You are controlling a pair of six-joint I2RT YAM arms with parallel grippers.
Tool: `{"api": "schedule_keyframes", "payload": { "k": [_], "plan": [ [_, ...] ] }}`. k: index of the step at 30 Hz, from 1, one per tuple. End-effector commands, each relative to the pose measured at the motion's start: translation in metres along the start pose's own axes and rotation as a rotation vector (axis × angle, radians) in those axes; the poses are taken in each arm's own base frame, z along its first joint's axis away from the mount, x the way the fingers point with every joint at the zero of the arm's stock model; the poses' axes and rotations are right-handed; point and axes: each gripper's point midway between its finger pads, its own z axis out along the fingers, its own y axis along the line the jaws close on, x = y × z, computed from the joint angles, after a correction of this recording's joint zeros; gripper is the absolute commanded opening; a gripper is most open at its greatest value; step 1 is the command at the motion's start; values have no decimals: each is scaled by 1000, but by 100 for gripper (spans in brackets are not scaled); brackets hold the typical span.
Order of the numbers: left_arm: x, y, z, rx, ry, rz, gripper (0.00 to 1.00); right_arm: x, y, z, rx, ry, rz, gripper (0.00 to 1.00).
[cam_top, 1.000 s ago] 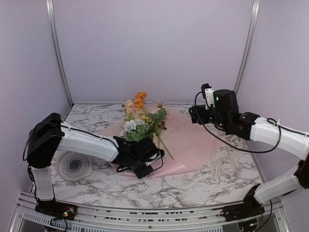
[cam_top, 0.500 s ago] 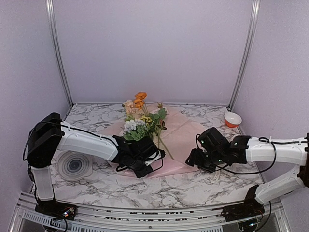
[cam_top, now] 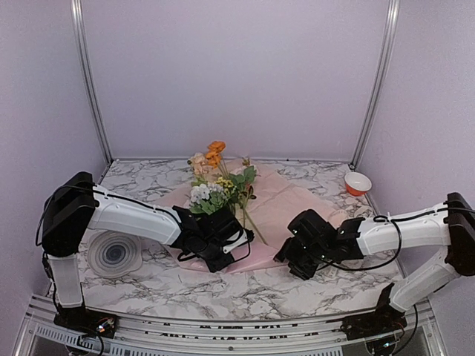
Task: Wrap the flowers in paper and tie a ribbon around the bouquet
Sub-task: Press the fold line on the 1/4-folded wrapping paper, then pick up the one-fourth-folded wrapping paper from the center of the board.
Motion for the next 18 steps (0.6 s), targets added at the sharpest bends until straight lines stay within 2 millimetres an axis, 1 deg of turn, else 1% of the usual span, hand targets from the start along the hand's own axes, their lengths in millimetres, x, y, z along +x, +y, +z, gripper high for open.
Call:
{"api": "schedule_keyframes", "payload": {
  "k": [1,2,4,5,9,12,14,18],
  "plan": [
    [8,-12,2,62,25,13,47,-9,13,11,-60,-30,87,61],
    [8,-12,1,66,24,15,47,-8,13,14,-53,-19,89,60],
    [9,-13,1,73,24,12,47,-5,4,20,-5,5,94,54],
    [9,-13,1,75,24,14,47,-6,3,19,18,0,93,51],
    [10,-14,1,85,22,9,47,-16,-15,15,98,-46,92,33],
    [11,-14,1,89,23,7,47,-18,-25,16,114,-49,112,26],
    [11,-13,1,92,23,5,47,-19,-25,17,98,-50,119,21],
    [9,-14,0,96,17,-1,47,-22,-16,18,89,-49,88,12]
  ]
}}
